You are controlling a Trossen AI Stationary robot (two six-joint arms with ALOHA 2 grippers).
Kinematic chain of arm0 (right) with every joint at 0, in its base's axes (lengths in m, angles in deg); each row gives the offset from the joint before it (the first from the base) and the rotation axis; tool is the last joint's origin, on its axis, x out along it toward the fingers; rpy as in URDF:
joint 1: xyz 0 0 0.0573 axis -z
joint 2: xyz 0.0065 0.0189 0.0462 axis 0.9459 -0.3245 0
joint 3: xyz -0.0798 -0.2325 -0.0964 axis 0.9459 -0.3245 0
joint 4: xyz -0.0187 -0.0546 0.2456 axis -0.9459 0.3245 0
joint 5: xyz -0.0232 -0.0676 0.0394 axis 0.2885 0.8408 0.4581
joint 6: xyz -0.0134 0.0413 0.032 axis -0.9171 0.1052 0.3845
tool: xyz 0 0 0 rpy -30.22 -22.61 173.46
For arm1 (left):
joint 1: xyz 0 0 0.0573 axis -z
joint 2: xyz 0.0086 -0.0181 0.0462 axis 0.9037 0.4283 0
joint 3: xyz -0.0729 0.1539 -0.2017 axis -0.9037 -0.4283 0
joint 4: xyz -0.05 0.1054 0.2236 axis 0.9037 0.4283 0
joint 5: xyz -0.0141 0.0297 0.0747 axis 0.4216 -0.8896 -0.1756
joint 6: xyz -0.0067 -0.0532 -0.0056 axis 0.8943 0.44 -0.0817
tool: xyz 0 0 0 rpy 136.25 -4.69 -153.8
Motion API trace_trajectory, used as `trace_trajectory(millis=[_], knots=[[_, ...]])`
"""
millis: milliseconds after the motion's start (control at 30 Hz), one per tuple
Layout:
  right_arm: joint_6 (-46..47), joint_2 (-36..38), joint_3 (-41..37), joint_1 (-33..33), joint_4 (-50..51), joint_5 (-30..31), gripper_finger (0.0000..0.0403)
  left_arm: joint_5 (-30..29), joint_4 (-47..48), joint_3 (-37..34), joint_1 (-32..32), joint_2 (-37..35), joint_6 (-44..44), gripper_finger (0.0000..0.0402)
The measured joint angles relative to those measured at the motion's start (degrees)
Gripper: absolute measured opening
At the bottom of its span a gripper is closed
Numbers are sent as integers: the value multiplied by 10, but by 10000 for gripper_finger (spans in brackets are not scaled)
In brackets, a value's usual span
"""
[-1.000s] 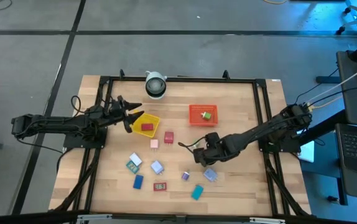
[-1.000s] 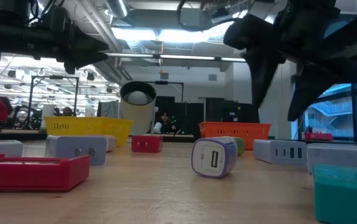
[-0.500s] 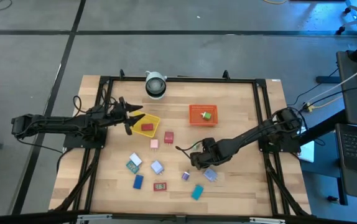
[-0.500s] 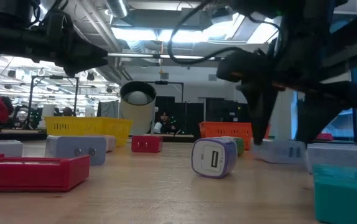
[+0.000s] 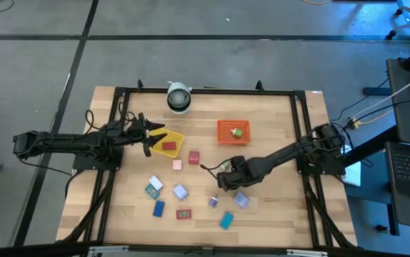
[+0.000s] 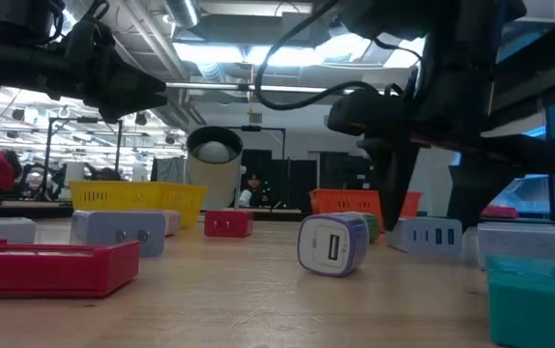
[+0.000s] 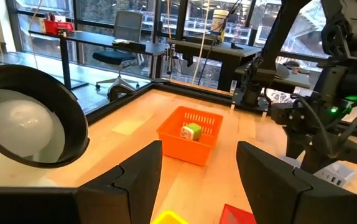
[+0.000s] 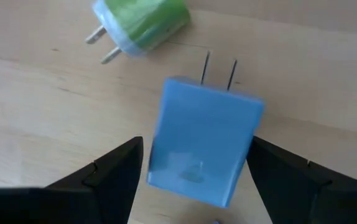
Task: Pick & Place Office items
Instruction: Put the top light blue charger adapter into the orange bin
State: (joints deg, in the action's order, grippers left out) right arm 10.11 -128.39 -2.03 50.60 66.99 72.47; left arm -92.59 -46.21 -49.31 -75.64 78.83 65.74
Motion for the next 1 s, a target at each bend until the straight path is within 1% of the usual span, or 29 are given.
trace_trajectory(millis=[267, 367, 667, 1000], knots=[[-6, -23, 2, 0, -1, -9, 283, 0, 0, 0, 0, 0, 4, 203], [-12, -24, 2, 0, 0, -8, 276, 0, 0, 0, 0, 0, 4, 203], [-29, -23, 1, 0, 0, -12, 215, 0, 3, 0, 0, 0, 4, 203], [-46, -20, 0, 0, -4, -13, 214, 0, 3, 0, 0, 0, 4, 203]])
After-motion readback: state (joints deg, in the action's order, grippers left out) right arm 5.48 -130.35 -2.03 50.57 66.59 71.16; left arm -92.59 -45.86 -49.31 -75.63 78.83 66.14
